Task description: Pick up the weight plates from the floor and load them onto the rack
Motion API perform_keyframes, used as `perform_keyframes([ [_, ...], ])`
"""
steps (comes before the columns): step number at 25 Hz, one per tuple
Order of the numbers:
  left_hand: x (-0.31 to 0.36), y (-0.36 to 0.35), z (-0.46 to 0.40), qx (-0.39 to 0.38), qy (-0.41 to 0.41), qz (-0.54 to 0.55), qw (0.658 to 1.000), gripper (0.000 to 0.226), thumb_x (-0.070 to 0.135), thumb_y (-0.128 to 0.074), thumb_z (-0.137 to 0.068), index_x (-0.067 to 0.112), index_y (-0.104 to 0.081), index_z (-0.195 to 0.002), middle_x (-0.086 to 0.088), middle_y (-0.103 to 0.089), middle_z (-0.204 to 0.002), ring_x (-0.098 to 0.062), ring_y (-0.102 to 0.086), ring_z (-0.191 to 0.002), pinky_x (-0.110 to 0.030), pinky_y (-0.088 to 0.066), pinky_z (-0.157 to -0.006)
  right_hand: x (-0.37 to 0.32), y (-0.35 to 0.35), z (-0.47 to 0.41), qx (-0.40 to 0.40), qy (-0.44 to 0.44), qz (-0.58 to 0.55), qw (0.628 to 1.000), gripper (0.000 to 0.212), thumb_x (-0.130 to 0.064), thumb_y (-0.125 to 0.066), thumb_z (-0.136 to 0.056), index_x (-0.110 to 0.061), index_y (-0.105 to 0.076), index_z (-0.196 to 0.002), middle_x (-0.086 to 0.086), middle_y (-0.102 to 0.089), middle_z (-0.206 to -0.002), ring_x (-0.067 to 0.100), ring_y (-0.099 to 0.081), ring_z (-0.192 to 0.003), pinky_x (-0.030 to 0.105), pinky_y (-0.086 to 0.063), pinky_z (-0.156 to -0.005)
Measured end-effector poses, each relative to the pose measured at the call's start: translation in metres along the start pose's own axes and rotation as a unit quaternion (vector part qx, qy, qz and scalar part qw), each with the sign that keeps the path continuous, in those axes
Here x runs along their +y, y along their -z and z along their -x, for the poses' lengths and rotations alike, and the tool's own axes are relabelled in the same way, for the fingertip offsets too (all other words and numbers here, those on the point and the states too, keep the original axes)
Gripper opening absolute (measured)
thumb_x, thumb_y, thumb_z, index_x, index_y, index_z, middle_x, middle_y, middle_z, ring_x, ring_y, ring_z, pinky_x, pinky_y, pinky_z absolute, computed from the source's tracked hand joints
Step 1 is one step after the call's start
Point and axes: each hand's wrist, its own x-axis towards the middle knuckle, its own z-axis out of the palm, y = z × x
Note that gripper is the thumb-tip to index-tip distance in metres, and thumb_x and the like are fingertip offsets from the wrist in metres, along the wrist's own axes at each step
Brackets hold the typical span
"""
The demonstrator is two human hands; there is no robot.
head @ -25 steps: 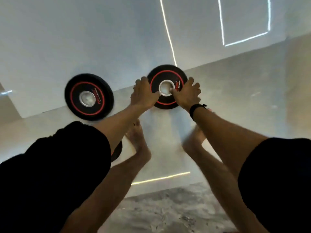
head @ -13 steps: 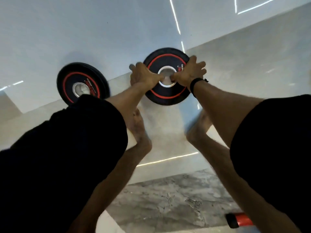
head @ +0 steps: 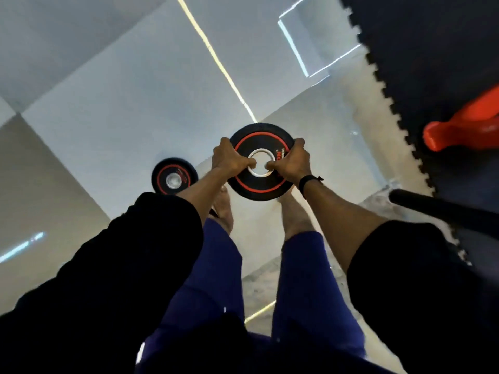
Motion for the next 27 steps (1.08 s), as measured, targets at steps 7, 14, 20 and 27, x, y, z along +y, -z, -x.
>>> perform_keyframes([
  [7, 0.009, -0.001, 0.152, -0.096, -0.106, -0.154, 0.978, 0.097, 0.050, -0.090, -0.057, 0.003, -0.047, -0.131, -0.015, -0.059, -0.128, -0.033, -0.057, -0.119, -0.043, -0.051, -0.095, 0.077, 0.021, 0.195, 0.050, -0.101, -0.294, 0.949, 0.086, -0.047, -0.085, -0.066, -0.007, -0.041, -0.128, 0.009, -0.059, -0.125, 0.025, -0.058, -0.113, 0.030, -0.048, -0.086],
  [14, -0.035, -0.121, 0.280, -0.226, -0.156, -0.305, 0.912, 0.104, 0.071, -0.078, -0.055, 0.008, -0.049, -0.133, -0.013, -0.061, -0.129, -0.032, -0.061, -0.114, -0.043, -0.053, -0.095, 0.229, -0.027, 0.345, 0.168, -0.260, -0.505, 0.806, 0.072, -0.067, -0.051, -0.087, -0.005, -0.049, -0.125, 0.014, -0.058, -0.127, 0.031, -0.056, -0.115, 0.030, -0.039, -0.084],
  [20, -0.104, -0.245, 0.427, -0.281, -0.222, -0.381, 0.852, 0.094, 0.079, -0.044, -0.081, 0.002, -0.049, -0.135, -0.021, -0.055, -0.136, -0.037, -0.054, -0.122, -0.045, -0.044, -0.105, 0.374, -0.098, 0.478, 0.248, -0.320, -0.621, 0.671, 0.077, -0.073, -0.041, -0.087, -0.007, -0.049, -0.125, 0.011, -0.058, -0.120, 0.030, -0.058, -0.111, 0.036, -0.044, -0.087],
  [27, -0.205, -0.374, 0.641, -0.389, -0.322, -0.463, 0.728, 0.106, 0.091, -0.029, -0.075, 0.007, -0.054, -0.135, -0.018, -0.056, -0.136, -0.035, -0.054, -0.124, -0.042, -0.042, -0.108, 0.524, -0.147, 0.672, 0.388, -0.357, -0.683, 0.506, 0.092, -0.081, -0.030, -0.084, -0.006, -0.049, -0.135, 0.012, -0.058, -0.130, 0.032, -0.056, -0.117, 0.038, -0.044, -0.098],
])
